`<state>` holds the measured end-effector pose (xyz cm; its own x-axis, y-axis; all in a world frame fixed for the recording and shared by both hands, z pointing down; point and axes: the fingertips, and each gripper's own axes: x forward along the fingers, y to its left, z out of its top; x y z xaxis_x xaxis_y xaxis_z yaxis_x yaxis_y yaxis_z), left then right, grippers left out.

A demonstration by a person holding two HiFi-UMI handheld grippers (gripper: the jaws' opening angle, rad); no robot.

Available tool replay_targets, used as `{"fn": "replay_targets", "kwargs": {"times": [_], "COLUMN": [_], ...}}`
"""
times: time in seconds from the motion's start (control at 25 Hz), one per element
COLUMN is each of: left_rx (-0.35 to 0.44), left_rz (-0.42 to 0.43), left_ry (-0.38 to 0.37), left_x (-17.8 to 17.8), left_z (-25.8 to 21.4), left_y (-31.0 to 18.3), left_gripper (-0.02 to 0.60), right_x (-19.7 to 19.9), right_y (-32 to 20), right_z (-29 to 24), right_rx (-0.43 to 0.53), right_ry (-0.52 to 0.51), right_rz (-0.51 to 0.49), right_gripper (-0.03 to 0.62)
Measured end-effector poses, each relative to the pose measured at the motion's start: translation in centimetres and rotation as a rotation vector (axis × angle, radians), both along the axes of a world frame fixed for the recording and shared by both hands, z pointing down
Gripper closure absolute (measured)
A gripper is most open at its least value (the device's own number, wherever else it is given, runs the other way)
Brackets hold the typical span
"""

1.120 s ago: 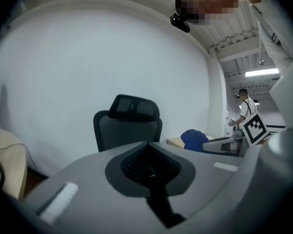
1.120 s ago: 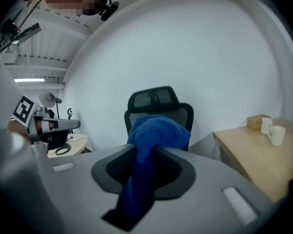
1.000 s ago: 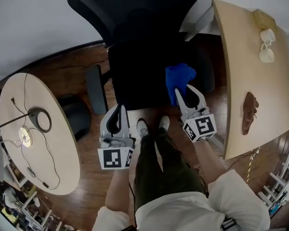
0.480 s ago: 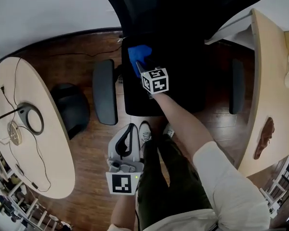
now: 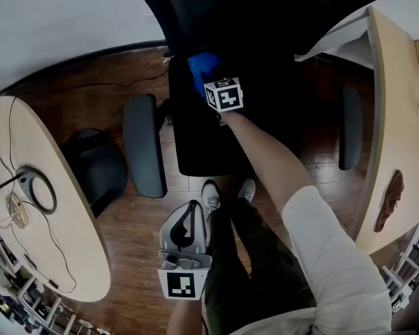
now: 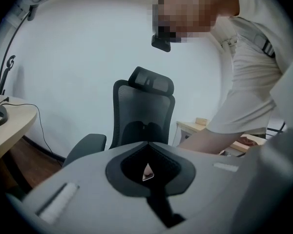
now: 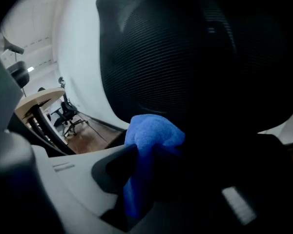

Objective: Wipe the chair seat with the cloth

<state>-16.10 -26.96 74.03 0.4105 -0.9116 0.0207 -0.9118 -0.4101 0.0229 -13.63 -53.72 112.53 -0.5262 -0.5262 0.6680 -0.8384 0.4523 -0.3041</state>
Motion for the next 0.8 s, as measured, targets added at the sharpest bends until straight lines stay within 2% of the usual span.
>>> {"fn": "replay_targets", "kwargs": {"times": [0.16, 0.28, 0.36, 0.44, 0.56, 0.64, 0.72, 0.76, 0.8], "left_rx": [-0.009, 0.006, 0.031, 0.043, 0.041, 0.072, 0.081, 0.047, -0.042], "left_rz": [0.040, 0.073, 0.086, 0.101, 0.143, 0.152, 0.138, 0.126, 0.115], "left_ry": [-0.001, -0.005, -0.012, -0.032, -0.042, -0.048, -0.047, -0.057, -0.080], "left_x": [1.9, 4.3, 6.2, 7.8, 10.0, 10.5, 9.7, 8.9, 8.1], "left_z": [-0.8, -1.3, -1.3, -0.7, -0.1, -0.5, -0.5, 0.0, 1.3], "left_y": [-1.3, -2.2, -3.0, -3.8, -3.7, -3.7, -3.6, -3.2, -2.3], "left_gripper": [0.581, 0.581, 0.581, 0.581, 0.581, 0.581, 0.581, 0.581, 0.581], "right_x": [12.1, 21.1, 25.8, 28.5, 28.9, 26.9, 22.7, 19.5, 16.0], "right_y": [-2.3, -2.2, -1.9, -1.7, -1.3, -1.3, -0.5, 0.6, 2.2], "right_z": [-0.2, 0.3, 0.5, 0.4, -0.6, -3.0, -6.2, -7.5, -8.5], "right_rx": [-0.028, -0.057, -0.065, -0.067, -0.058, 0.007, 0.121, 0.174, 0.212], "right_ry": [0.087, 0.154, 0.187, 0.184, 0.132, 0.073, 0.002, -0.021, -0.037], "right_rz": [0.140, 0.241, 0.294, 0.330, 0.336, 0.305, 0.241, 0.180, 0.113], "right_gripper": [0.497, 0.497, 0.497, 0.497, 0.497, 0.497, 0.497, 0.497, 0.497]}}
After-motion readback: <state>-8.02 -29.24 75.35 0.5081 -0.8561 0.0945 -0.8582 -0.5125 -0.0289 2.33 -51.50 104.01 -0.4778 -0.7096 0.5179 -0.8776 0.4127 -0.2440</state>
